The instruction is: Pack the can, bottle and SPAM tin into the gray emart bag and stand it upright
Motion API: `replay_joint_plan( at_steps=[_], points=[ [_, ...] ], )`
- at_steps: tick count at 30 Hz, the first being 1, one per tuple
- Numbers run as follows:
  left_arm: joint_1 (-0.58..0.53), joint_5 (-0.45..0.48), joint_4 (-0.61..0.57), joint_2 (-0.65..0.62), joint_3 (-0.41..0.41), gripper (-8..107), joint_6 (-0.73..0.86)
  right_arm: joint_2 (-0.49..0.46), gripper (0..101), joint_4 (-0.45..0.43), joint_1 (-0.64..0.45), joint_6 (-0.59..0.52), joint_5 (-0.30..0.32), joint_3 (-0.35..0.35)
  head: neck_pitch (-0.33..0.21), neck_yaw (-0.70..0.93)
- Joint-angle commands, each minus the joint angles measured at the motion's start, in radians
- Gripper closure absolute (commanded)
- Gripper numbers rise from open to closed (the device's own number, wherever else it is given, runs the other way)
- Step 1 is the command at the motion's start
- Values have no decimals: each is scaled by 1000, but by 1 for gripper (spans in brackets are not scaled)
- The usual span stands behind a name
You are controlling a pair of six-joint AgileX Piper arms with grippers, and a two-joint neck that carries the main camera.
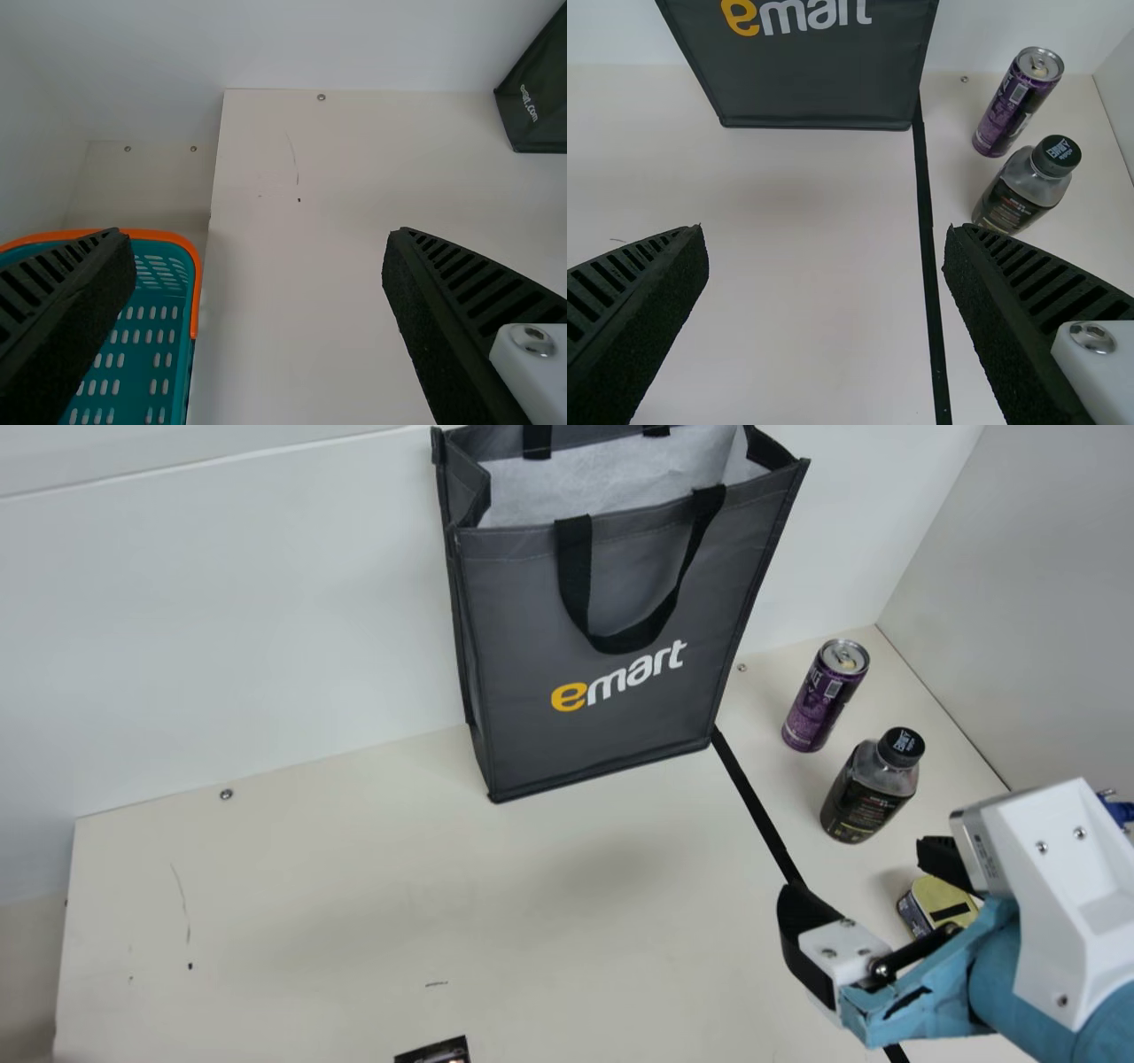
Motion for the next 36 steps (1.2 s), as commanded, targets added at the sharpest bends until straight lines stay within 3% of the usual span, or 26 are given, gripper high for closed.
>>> replay_joint_plan(
  at_steps=[1, 21, 36],
  points=[
    [0, 0, 0, 0, 0, 9, 0, 0, 6, 0, 0, 0, 0, 0, -23, -2],
    [0, 0, 0, 0, 0, 9, 0, 9, 6, -5, 5, -5, -9, -5, -23, -2],
    [0, 0, 0, 0, 0, 9, 0, 85, 6, -51, 59, -20, -38, -82, -23, -2]
  ],
)
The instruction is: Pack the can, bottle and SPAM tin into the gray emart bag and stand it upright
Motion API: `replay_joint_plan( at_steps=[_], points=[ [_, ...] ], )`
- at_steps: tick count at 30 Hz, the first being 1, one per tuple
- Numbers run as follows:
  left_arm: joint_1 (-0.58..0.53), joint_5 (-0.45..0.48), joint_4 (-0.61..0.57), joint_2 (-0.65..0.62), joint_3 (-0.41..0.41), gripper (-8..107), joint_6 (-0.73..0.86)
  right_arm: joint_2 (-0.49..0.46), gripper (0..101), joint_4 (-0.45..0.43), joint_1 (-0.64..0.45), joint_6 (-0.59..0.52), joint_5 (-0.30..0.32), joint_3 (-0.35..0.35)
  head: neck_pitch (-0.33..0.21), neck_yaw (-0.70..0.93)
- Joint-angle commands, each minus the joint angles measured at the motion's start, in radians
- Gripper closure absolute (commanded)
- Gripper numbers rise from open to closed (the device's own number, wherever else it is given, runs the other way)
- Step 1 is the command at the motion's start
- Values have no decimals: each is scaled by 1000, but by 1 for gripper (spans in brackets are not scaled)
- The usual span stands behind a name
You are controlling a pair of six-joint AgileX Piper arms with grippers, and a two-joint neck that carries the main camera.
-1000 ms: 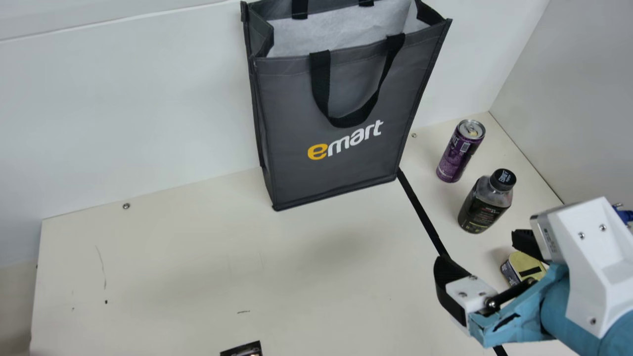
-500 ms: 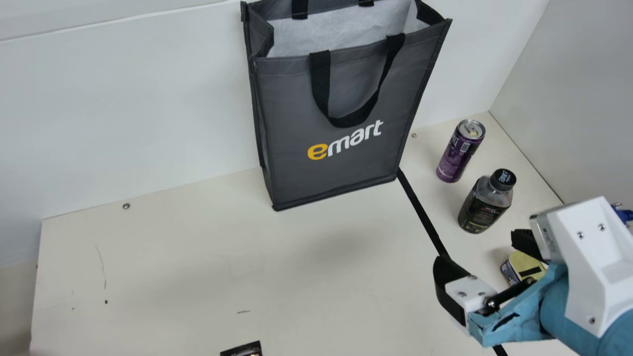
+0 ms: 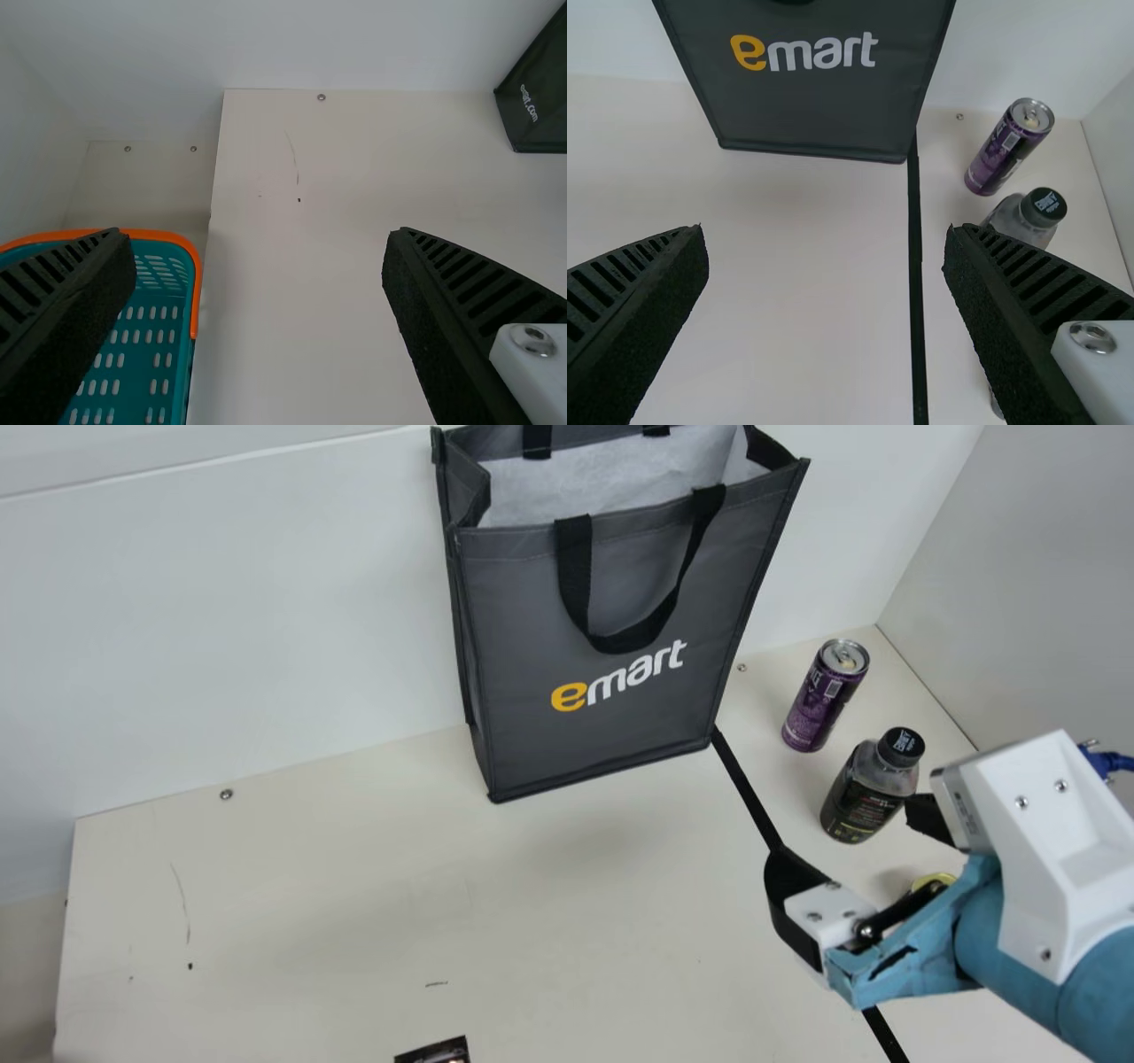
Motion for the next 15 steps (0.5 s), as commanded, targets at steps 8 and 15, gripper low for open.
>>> replay_joint_plan(
  at_steps=[8, 15],
  points=[
    [0, 0, 0, 0, 0, 9, 0, 45, 6, -42, 45, 3, 3, -56, -23, -1],
    [0, 0, 0, 0, 0, 9, 0, 86, 6, -85, 85, -2, 13, -117, -23, -1]
  ],
)
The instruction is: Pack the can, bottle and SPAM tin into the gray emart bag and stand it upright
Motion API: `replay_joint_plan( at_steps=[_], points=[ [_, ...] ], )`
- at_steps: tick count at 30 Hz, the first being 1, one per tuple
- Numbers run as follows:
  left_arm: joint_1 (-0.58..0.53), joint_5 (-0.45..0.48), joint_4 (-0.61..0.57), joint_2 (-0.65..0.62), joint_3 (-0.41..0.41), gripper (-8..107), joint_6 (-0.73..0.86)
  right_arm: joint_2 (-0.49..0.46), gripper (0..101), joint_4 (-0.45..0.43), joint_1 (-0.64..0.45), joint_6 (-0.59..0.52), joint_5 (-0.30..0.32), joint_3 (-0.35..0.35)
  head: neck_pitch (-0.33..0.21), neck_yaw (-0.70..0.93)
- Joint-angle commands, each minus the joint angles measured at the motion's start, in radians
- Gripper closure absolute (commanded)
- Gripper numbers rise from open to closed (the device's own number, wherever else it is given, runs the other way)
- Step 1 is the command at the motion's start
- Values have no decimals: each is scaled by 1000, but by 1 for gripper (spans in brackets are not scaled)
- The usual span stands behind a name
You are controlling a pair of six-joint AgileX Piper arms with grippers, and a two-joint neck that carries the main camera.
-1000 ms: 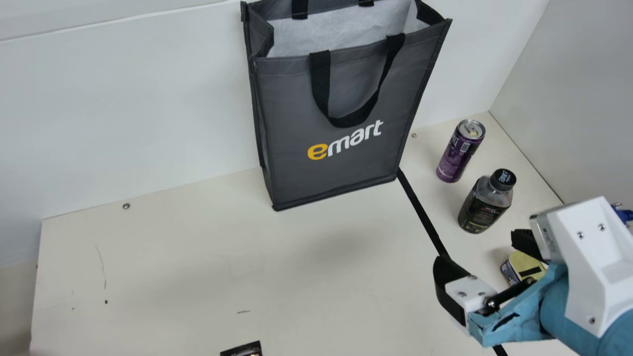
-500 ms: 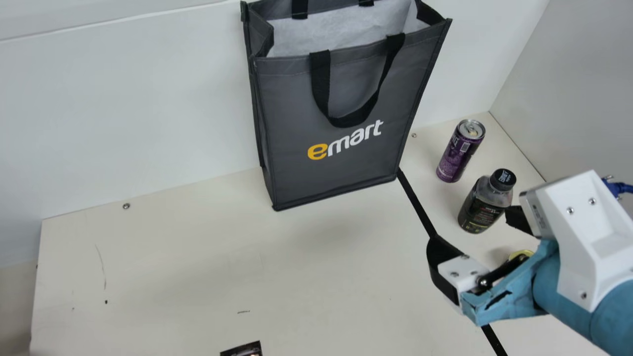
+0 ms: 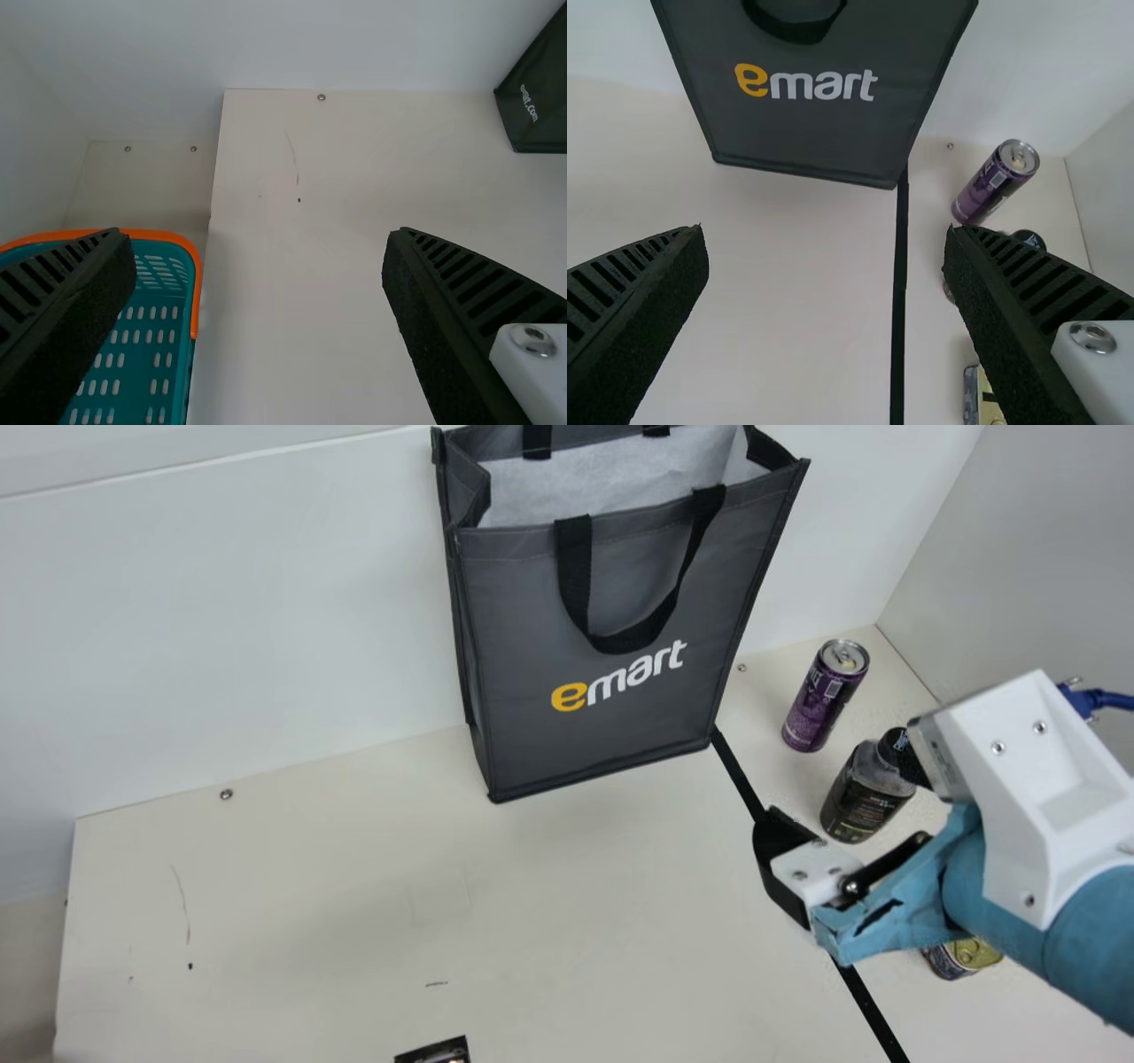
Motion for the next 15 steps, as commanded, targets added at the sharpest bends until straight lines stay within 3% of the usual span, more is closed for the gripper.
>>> replay_joint_plan(
  at_steps=[1, 15],
  points=[
    [0, 0, 0, 0, 0, 9, 0, 12, 6, -12, 11, -4, 6, -22, -23, -1],
    [0, 0, 0, 0, 0, 9, 0, 122, 6, -74, 80, -51, 35, -198, -23, -1]
  ],
)
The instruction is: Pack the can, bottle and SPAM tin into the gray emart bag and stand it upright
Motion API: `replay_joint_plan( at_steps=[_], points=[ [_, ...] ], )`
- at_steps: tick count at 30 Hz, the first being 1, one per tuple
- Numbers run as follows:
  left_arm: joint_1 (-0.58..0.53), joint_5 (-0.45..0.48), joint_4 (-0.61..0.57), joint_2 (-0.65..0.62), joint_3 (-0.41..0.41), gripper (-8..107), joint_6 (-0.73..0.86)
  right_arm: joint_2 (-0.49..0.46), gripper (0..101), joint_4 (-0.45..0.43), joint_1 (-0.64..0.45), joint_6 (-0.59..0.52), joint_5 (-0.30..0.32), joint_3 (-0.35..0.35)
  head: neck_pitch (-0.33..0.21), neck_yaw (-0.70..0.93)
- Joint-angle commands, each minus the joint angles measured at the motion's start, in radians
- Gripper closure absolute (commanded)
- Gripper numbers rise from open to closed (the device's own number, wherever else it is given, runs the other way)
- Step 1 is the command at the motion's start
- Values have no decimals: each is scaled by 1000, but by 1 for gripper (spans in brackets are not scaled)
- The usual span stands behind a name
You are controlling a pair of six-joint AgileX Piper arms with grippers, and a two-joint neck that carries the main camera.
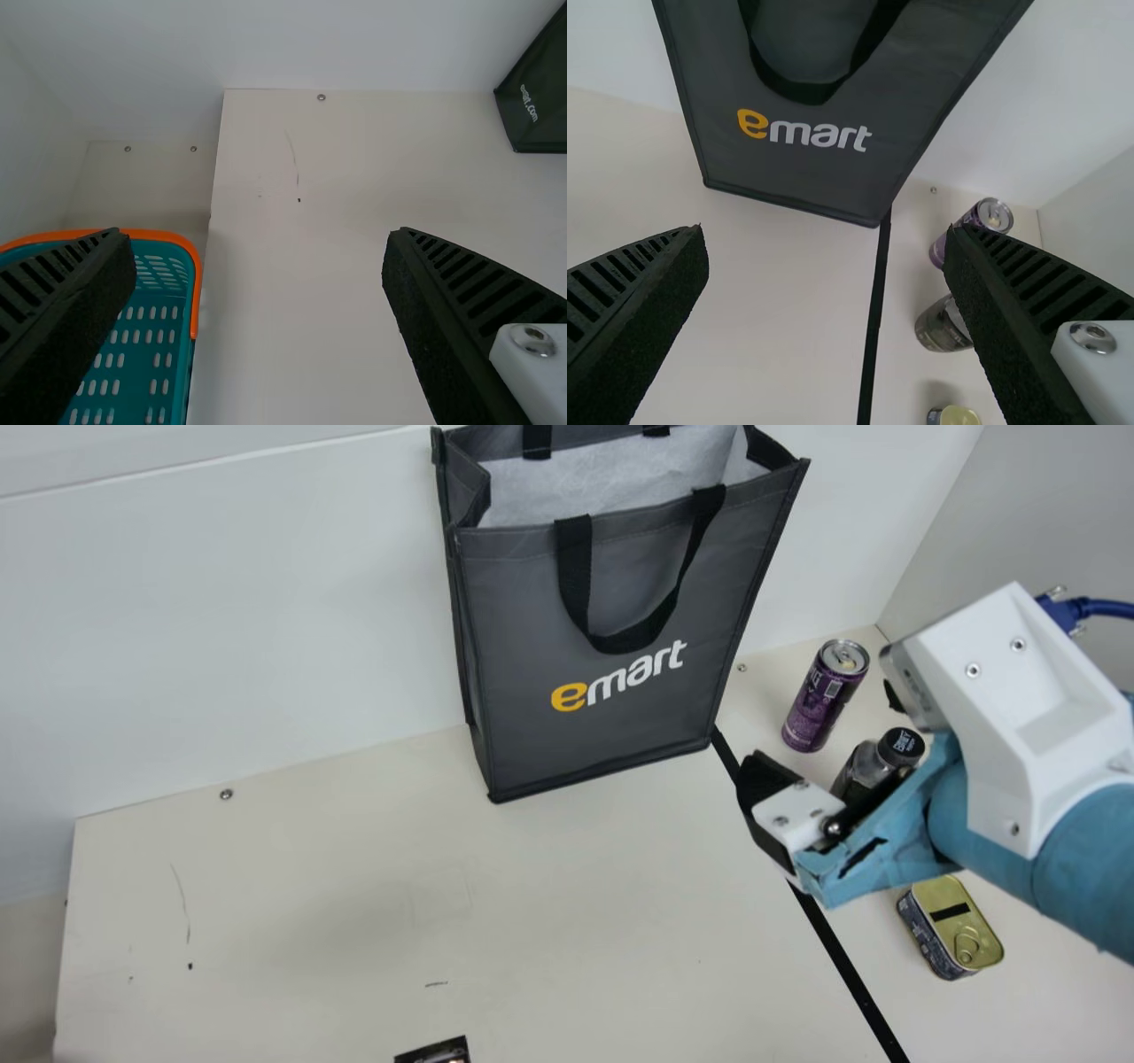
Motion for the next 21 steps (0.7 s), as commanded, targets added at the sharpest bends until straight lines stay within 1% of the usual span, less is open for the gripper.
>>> replay_joint_plan(
  at_steps=[1, 10, 21],
  points=[
    [0, 0, 0, 0, 0, 9, 0, 12, 6, -2, 4, -9, 3, -27, -23, -2],
    [0, 0, 0, 0, 0, 9, 0, 72, 6, 28, -9, -99, 6, -109, -23, -2],
    [0, 0, 0, 0, 0, 9, 0, 154, 6, 124, -88, -276, 6, -211, -23, -2]
  ],
)
